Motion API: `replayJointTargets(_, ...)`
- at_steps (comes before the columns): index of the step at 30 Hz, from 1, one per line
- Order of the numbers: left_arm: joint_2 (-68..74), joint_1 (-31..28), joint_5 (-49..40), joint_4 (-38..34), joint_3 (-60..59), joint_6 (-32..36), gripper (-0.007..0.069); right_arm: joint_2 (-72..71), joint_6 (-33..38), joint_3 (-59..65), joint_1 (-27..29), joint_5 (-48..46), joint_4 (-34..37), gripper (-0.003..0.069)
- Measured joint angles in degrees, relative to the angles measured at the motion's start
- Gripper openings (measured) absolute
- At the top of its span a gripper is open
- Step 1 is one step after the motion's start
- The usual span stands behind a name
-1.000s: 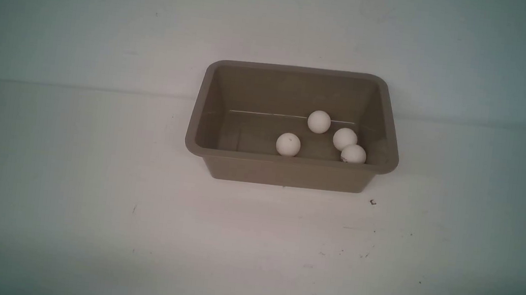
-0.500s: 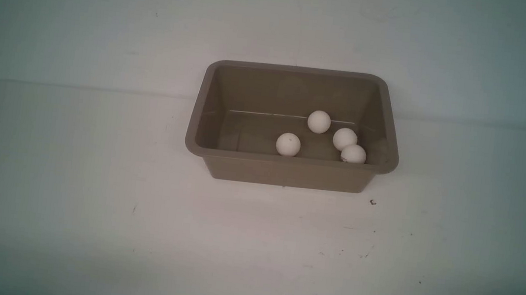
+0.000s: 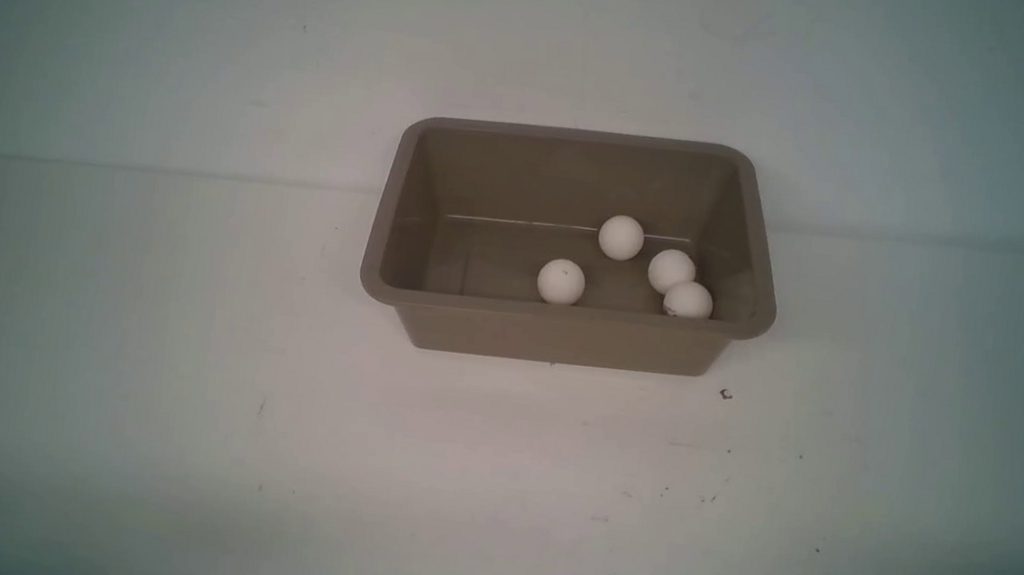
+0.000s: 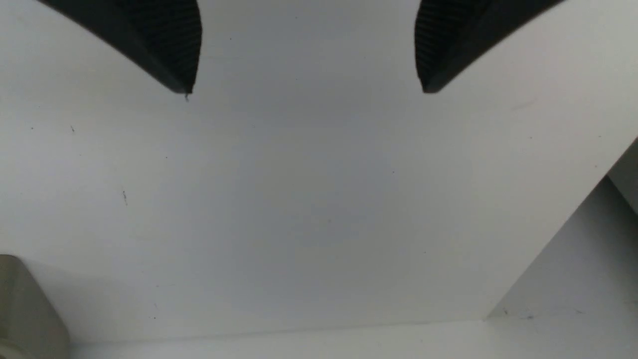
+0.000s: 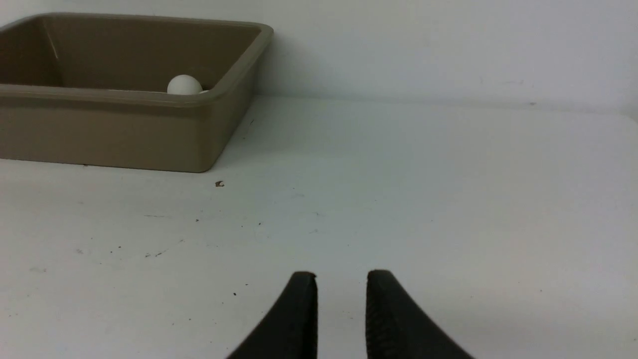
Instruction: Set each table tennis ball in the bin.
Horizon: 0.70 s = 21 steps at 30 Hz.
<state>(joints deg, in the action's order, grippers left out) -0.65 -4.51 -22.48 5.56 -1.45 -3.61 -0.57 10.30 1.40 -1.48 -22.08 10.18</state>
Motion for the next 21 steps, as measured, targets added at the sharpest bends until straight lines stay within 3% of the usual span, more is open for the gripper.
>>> replayJointTargets(6, 0.0, 0.0, 0.0, 0.0, 0.0, 0.0, 0.052, 0.0, -5.6, -0.1, 0.0, -0.3, -2.0, 0.0138)
replayJointTargets(11, 0.0, 0.0, 0.0, 0.0, 0.0, 0.0, 0.052, -0.1, -13.4, -0.1, 0.0, -0.3, -7.8, 0.0138)
replayJointTargets(21, 0.0, 0.0, 0.0, 0.0, 0.0, 0.0, 0.052, -0.1, -13.2, -0.1, 0.0, -0.3, -8.7, 0.0138)
